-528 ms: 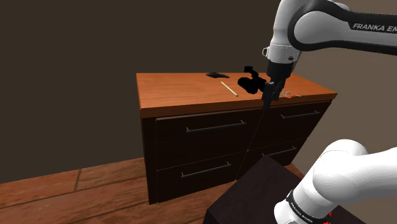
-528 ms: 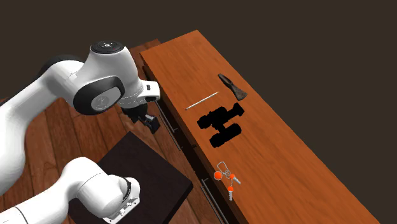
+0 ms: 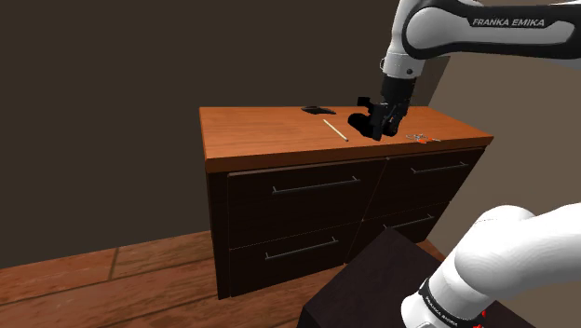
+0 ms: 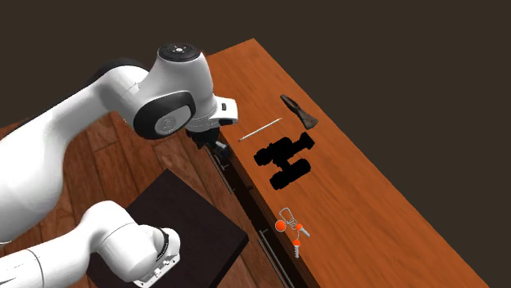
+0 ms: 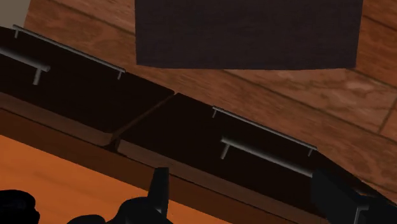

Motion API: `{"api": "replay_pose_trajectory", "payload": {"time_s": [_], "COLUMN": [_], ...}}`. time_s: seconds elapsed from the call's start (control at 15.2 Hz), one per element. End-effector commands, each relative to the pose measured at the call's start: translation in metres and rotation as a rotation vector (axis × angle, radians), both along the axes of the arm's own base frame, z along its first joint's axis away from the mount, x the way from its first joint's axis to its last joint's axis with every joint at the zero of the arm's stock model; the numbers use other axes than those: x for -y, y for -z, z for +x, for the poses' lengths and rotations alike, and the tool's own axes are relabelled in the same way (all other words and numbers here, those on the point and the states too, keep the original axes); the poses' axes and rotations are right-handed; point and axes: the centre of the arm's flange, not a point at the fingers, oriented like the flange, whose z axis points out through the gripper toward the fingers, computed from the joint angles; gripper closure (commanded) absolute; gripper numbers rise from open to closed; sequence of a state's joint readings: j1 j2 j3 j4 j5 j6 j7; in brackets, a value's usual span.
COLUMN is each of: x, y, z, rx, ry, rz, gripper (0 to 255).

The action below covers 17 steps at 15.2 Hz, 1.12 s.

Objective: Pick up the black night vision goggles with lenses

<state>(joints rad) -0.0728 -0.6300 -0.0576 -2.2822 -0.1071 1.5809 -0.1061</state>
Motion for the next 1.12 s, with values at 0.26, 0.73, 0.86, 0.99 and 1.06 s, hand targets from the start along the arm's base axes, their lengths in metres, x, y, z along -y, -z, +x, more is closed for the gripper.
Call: {"api": "replay_pose_trajectory", "payload": {"time_s": [0.26, 0.73, 0.86, 0.99, 1.06], "x": [0.056, 0.131, 0.153, 0.176, 0.183], "y": [-0.012, -0.03, -0.035, -0.041, -0.043], "z": [0.047, 0.094, 0.105, 0.115, 0.118], "rx": [0.053, 0.113, 0.131, 0.148, 0.153], "ry": [0.121, 0.26, 0.3, 0.34, 0.352], "rz": [0.012, 0.027, 0.031, 0.036, 0.037], "gripper": [0, 0, 0, 0, 0]}}
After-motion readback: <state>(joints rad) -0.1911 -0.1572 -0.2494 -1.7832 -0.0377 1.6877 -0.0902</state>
